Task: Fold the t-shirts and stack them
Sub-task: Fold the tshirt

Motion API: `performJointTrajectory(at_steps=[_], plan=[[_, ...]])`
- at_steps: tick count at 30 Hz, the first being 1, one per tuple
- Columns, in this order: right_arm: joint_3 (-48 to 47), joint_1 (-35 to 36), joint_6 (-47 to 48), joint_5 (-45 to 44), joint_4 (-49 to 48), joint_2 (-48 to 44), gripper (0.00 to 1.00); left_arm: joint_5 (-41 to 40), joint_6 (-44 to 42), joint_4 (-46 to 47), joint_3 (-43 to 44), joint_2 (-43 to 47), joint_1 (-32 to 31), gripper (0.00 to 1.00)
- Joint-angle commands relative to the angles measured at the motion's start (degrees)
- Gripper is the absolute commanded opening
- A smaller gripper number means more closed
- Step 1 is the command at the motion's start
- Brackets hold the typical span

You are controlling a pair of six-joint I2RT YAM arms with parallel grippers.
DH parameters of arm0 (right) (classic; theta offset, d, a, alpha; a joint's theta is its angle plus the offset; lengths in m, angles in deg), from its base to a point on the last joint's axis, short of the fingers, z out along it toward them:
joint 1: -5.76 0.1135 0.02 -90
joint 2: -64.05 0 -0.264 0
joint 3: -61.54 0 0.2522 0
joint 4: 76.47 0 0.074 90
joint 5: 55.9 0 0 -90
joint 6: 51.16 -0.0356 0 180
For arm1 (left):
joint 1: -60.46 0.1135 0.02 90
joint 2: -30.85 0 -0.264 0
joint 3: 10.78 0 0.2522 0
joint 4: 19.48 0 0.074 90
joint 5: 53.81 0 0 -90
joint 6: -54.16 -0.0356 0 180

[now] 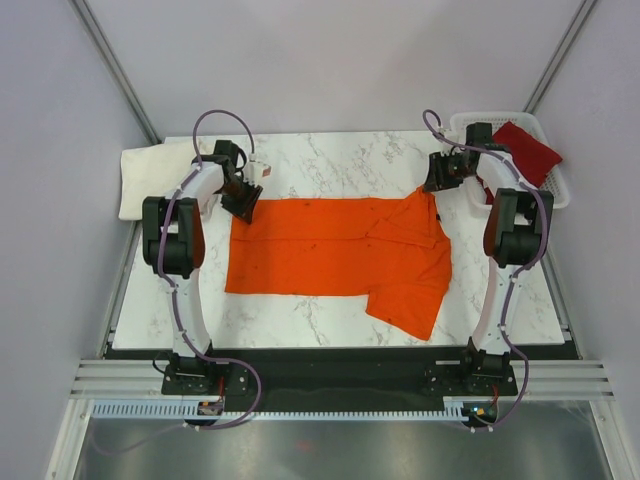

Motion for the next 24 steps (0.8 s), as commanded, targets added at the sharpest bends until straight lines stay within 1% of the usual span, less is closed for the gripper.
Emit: performJointTrajectory(at_steps=[1,4,5,7,8,10,11,24], plan=[[-4.30,-0.06,-0.87,2.11,-0.21,2.26,0.42,-1.00,1.03,0.24,-0.16,-0.11,0.62,0.40],[-6.06,-0.06,-1.31,3.25,0.06,4.11,0.38,-1.97,1.03,0.51,0.10,-0.72,0.80,0.40],[-6.50,-0.06,-1.48,3.60,-0.03,4.38,0.32,-2.14,1.12,0.59,0.10,-0.99,0.89,0.40],[-6.68,-0.15,-1.75,4.39,-0.03,4.64,0.23,-3.11,1.38,0.68,0.54,-1.69,1.06,0.39],[-6.50,-0.15,-1.75,4.74,0.05,4.47,0.13,-3.63,1.55,0.94,0.63,-1.95,1.24,0.39],[-6.33,-0.15,-1.49,4.75,-0.03,4.12,0.01,-3.99,2.17,1.12,1.16,-2.57,1.59,0.37],[-6.15,-0.24,-1.48,4.83,-0.03,3.94,0.00,-4.08,2.17,1.30,1.33,-2.66,1.77,0.37],[-4.22,-5.16,-2.89,3.34,-0.91,-0.36,0.00,-6.63,3.84,2.97,2.04,-4.07,2.56,0.33]])
